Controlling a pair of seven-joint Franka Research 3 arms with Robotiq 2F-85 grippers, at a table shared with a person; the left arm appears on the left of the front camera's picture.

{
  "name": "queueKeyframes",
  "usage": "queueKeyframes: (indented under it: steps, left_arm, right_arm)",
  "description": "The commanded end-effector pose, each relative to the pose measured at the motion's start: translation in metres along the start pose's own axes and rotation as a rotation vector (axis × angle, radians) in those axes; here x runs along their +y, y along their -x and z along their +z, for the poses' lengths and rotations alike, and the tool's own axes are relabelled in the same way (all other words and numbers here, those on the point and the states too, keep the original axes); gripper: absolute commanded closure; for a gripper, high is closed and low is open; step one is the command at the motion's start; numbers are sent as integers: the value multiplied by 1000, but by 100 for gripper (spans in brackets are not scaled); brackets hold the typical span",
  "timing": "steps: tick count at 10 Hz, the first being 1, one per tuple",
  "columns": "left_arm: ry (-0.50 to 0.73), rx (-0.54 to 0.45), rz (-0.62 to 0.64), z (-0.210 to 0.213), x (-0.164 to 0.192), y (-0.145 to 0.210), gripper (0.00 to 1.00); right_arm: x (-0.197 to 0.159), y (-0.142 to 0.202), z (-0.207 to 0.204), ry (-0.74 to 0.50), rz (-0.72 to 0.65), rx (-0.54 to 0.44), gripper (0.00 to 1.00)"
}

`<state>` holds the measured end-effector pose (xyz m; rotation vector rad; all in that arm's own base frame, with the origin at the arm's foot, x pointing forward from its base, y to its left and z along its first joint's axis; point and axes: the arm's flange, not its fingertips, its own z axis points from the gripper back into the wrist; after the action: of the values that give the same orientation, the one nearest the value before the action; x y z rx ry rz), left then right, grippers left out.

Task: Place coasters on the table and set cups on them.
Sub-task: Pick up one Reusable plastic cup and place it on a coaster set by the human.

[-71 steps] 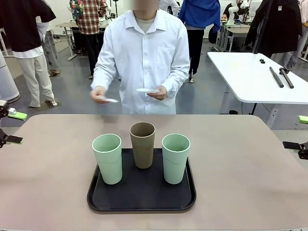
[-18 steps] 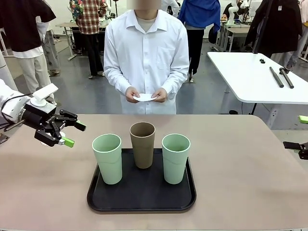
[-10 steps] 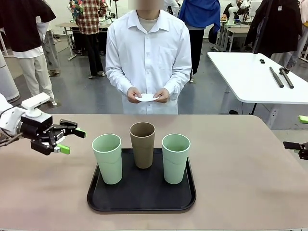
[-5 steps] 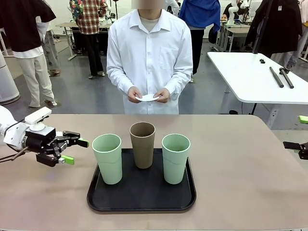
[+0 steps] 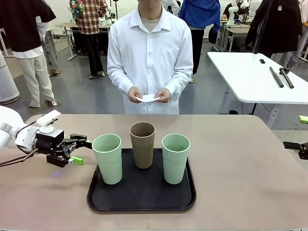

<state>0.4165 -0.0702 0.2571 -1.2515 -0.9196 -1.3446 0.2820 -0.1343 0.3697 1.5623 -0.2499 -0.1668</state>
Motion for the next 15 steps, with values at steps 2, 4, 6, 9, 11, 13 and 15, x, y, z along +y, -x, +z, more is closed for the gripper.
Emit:
queueKeyframes:
  steps: [2, 4, 6, 9, 11, 13, 15]
  left_arm:
    - [12, 17, -10, -20, 24, 1, 0]
    - [56, 15, -39, -33, 26, 6, 0]
    - [101, 10, -27, -44, 28, 9, 0]
    - [131, 21, -24, -54, 27, 10, 0]
    - [150, 22, -35, -62, 29, 15, 0]
    - [176, 37, -28, -72, 29, 15, 0]
    - [188, 51, -35, -80, 29, 17, 0]
  right_arm:
    - [1, -4, -1, -24, 1, -13, 0]
    - [1, -4, -1, -24, 1, -13, 0]
    - [1, -4, -1, -24, 1, -13, 0]
    - [1, -4, -1, -24, 1, -13, 0]
    - [1, -4, -1, -24, 1, -13, 0]
    - [1, -4, -1, -24, 1, -13, 0]
    - [1, -4, -1, -24, 1, -13, 0]
